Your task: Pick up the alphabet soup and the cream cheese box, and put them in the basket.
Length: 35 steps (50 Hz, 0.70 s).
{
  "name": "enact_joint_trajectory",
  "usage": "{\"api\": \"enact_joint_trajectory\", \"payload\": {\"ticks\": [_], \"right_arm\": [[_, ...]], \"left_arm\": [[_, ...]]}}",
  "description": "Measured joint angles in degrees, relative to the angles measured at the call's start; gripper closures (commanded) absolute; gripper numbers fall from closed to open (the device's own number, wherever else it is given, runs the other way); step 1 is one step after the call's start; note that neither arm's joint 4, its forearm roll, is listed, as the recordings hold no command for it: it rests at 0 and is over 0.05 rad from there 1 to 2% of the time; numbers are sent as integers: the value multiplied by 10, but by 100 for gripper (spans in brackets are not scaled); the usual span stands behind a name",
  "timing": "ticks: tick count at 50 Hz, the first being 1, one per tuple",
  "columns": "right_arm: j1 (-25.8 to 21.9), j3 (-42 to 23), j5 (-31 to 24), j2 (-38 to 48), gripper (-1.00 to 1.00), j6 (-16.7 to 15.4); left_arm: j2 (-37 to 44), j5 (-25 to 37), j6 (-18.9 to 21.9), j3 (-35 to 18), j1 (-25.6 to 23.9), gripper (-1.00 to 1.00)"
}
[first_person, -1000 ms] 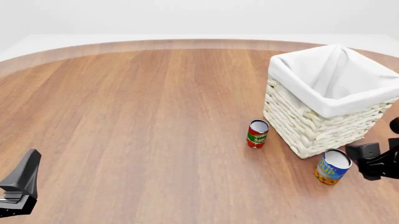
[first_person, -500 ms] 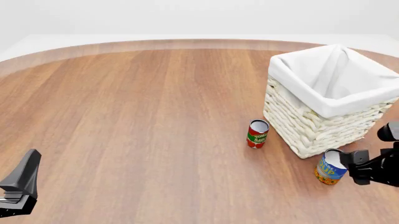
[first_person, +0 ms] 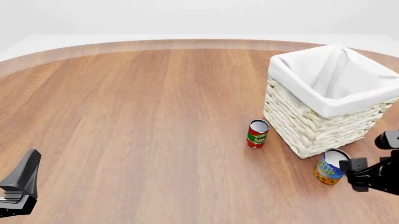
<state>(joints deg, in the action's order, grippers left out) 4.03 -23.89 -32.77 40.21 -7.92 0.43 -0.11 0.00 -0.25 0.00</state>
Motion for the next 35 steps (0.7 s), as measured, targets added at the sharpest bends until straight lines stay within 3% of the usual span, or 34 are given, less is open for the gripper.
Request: {"api": "enact_joint_trajectory", "payload": {"ticks": [35], "right_arm": [[16,19,39,36,-100,-2]], "left_arm": [[0,0,0,0,0,-100]]}}
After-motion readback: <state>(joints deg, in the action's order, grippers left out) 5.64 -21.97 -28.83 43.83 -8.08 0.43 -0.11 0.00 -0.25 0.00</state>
